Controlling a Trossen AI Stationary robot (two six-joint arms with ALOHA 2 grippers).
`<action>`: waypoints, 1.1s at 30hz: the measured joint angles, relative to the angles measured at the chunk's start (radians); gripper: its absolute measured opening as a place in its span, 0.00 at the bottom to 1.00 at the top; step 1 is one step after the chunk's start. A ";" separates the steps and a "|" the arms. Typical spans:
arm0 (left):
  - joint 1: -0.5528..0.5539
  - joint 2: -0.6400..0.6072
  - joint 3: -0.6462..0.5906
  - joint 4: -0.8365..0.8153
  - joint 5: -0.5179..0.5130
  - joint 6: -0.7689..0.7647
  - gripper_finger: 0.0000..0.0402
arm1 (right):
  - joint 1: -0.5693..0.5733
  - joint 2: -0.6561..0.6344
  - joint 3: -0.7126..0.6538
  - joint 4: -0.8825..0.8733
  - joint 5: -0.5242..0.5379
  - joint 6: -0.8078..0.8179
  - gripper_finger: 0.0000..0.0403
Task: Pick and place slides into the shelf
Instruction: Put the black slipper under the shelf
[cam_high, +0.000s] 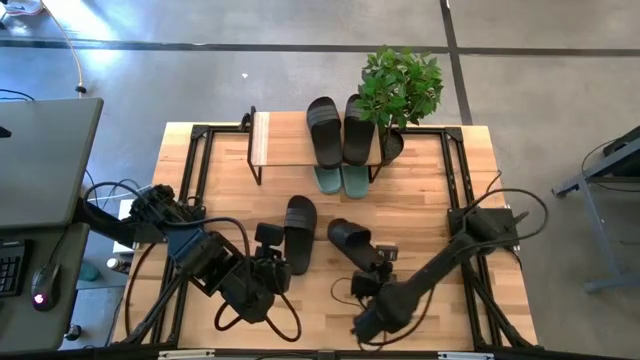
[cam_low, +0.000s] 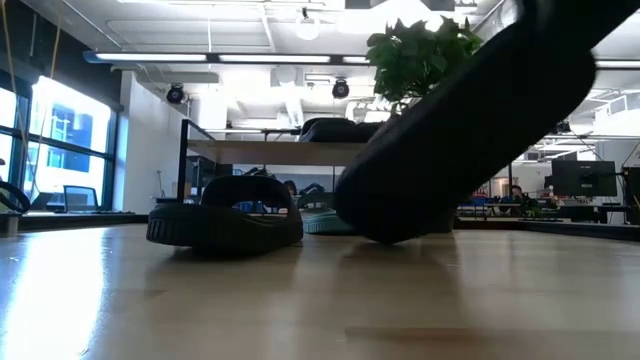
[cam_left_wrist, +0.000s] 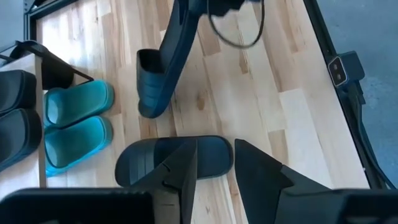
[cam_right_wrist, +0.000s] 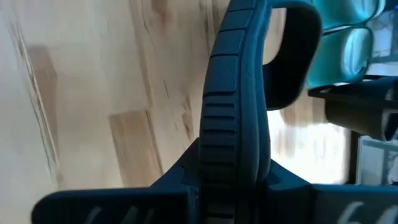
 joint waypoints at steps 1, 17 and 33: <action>-0.001 0.000 0.000 -0.002 0.000 0.000 0.23 | -0.012 0.015 0.009 0.001 -0.008 0.000 0.09; -0.007 0.000 0.000 -0.004 0.027 0.000 0.15 | -0.100 0.129 0.064 0.079 -0.070 -0.157 0.09; -0.021 0.000 -0.004 0.002 0.079 -0.028 0.12 | -0.003 0.131 0.089 0.012 -0.009 -0.039 0.09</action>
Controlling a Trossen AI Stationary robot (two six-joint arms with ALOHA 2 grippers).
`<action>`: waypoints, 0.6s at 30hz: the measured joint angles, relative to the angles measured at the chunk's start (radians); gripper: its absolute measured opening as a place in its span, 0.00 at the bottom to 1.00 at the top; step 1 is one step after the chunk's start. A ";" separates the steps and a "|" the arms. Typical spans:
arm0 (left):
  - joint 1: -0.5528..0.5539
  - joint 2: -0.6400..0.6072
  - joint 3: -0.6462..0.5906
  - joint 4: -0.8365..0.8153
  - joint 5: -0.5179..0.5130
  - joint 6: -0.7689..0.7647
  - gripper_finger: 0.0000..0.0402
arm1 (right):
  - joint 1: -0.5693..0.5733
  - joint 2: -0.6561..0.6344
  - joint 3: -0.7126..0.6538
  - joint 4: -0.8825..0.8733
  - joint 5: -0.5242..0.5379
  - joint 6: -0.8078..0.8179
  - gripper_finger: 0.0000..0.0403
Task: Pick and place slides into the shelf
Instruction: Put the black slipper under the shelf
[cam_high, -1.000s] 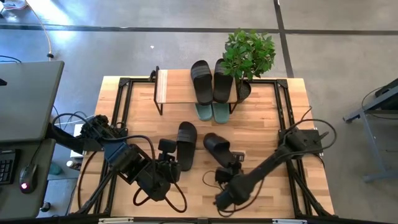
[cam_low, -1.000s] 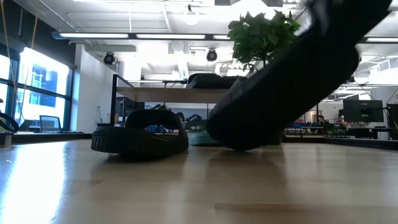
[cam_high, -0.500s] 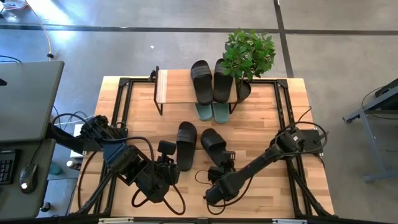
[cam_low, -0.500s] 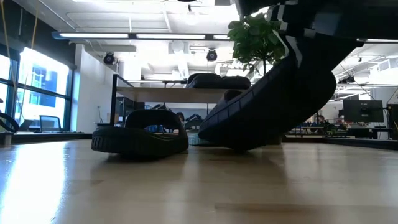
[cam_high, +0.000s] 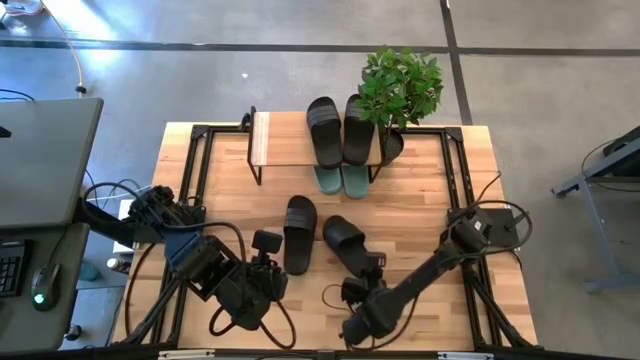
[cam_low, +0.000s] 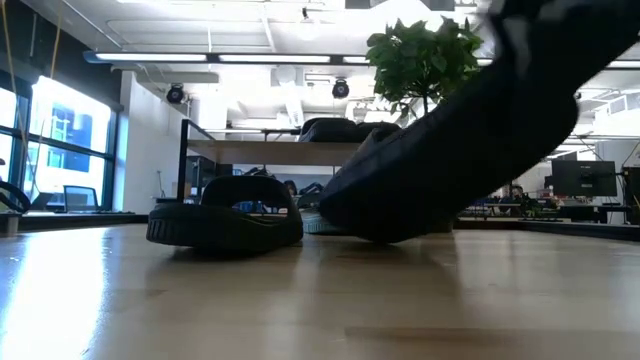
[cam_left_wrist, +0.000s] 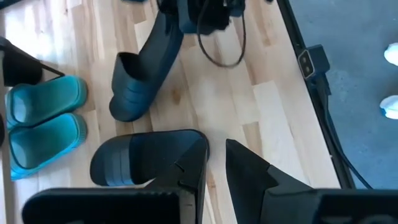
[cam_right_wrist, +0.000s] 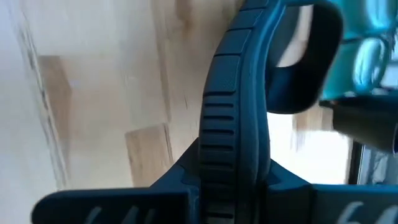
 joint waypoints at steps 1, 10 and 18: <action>0.000 0.000 0.000 0.000 0.000 0.001 0.12 | 0.007 0.000 0.013 -0.008 0.009 0.032 0.09; -0.006 0.000 0.000 -0.040 0.085 -0.041 0.11 | 0.011 -0.015 0.194 -0.014 0.116 0.083 0.09; -0.030 -0.029 -0.091 -0.049 0.147 -0.121 0.07 | -0.005 -0.017 0.330 -0.010 0.204 0.012 0.09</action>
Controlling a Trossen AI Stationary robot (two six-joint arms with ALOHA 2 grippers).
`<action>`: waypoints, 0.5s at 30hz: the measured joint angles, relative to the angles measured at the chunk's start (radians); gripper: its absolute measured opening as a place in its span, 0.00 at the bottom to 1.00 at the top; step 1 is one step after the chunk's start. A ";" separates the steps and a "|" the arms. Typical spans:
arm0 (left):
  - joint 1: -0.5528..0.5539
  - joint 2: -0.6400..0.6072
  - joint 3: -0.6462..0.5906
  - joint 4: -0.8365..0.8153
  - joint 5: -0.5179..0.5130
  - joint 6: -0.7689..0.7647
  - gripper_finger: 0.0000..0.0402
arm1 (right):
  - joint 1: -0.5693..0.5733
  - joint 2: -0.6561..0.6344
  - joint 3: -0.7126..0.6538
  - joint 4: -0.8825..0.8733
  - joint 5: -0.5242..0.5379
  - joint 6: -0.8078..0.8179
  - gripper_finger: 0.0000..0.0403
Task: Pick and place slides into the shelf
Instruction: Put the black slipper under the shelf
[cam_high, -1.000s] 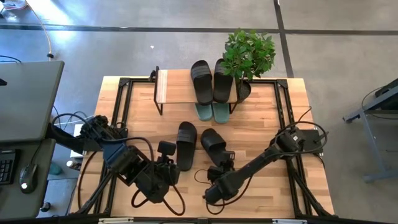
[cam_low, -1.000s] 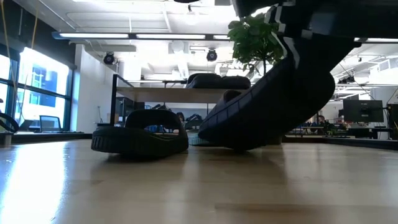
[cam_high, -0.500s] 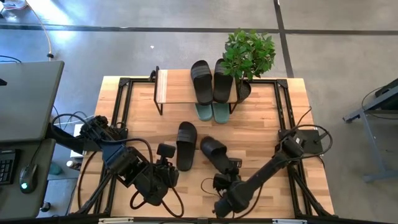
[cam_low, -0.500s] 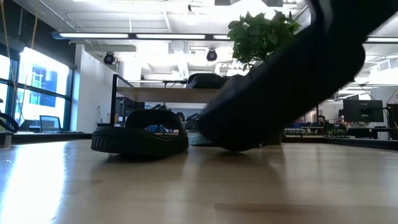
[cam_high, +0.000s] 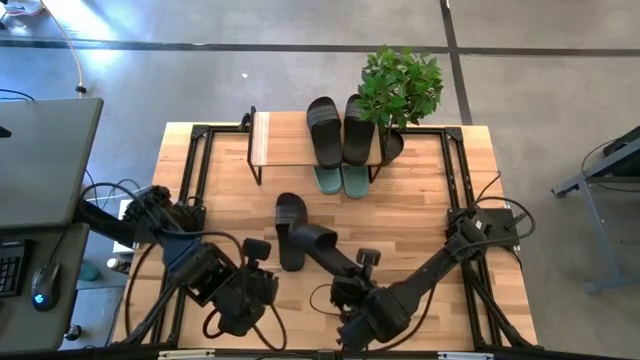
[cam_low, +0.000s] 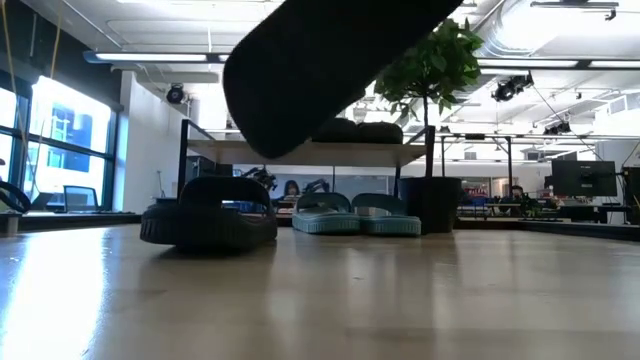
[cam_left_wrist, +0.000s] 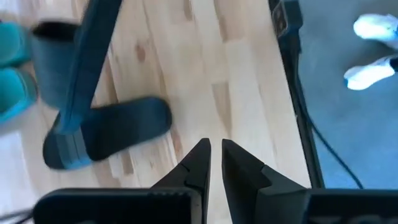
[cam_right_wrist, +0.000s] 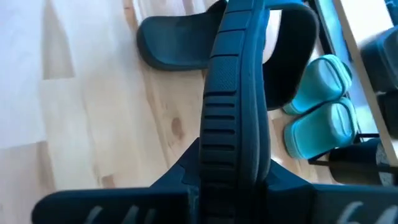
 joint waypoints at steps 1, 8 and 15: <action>-0.008 -0.012 -0.026 0.001 -0.001 -0.015 0.06 | 0.003 0.000 0.010 -0.003 -0.006 -0.008 0.09; -0.012 -0.177 -0.306 0.002 -0.142 -0.218 0.07 | 0.069 0.002 0.086 -0.002 0.014 -0.111 0.09; -0.014 -0.335 -0.582 0.132 -0.194 -0.318 0.23 | 0.132 -0.027 0.098 0.050 0.017 -0.090 0.09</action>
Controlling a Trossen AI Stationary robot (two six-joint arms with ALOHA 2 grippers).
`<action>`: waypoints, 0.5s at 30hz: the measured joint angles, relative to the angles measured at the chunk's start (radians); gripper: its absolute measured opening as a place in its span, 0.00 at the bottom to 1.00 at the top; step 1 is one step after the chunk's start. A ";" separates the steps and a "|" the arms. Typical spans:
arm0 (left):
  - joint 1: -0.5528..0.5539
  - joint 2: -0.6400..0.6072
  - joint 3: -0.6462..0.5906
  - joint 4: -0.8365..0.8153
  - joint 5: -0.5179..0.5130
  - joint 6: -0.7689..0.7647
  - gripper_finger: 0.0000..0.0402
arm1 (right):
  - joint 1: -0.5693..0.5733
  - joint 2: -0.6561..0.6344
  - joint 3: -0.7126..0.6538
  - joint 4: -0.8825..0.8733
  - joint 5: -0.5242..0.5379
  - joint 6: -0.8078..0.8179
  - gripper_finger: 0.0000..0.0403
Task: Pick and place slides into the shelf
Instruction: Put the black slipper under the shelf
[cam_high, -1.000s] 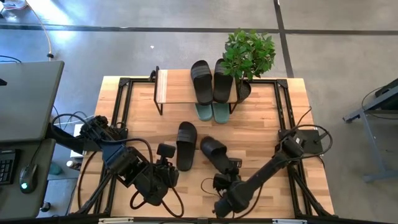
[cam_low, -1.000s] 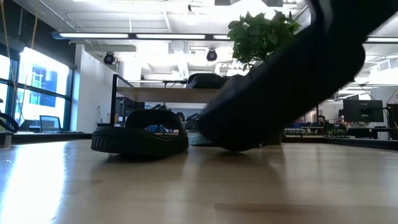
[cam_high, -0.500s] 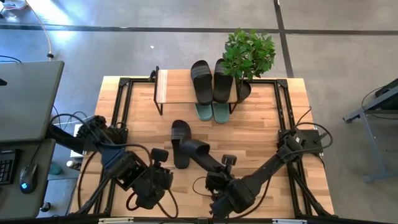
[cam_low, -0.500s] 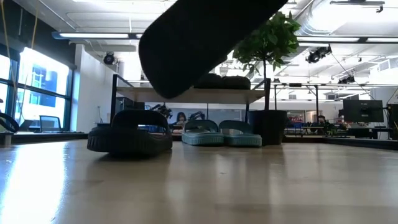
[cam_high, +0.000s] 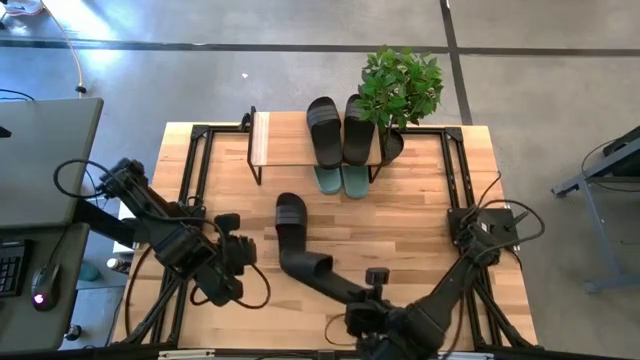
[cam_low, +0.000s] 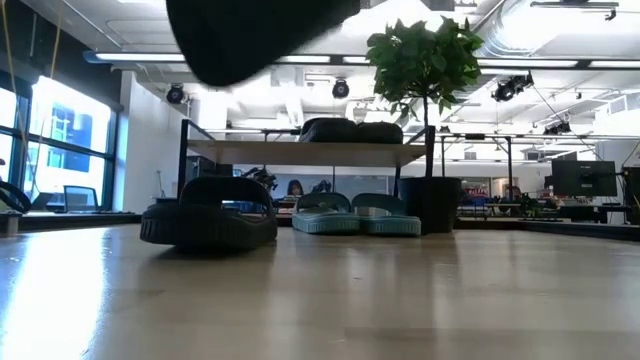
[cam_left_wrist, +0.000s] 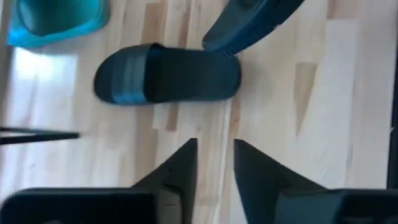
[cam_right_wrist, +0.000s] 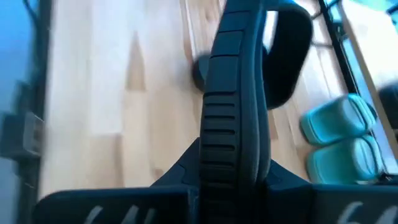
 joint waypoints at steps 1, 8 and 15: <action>0.001 -0.015 -0.037 0.051 -0.002 0.014 0.26 | 0.008 -0.009 -0.001 0.029 0.011 -0.007 0.09; 0.000 -0.045 -0.197 0.364 0.061 0.225 0.49 | 0.019 -0.022 0.001 0.105 0.007 -0.012 0.09; 0.001 -0.046 -0.254 0.382 -0.037 0.244 0.60 | 0.019 -0.022 0.001 0.174 -0.001 -0.040 0.09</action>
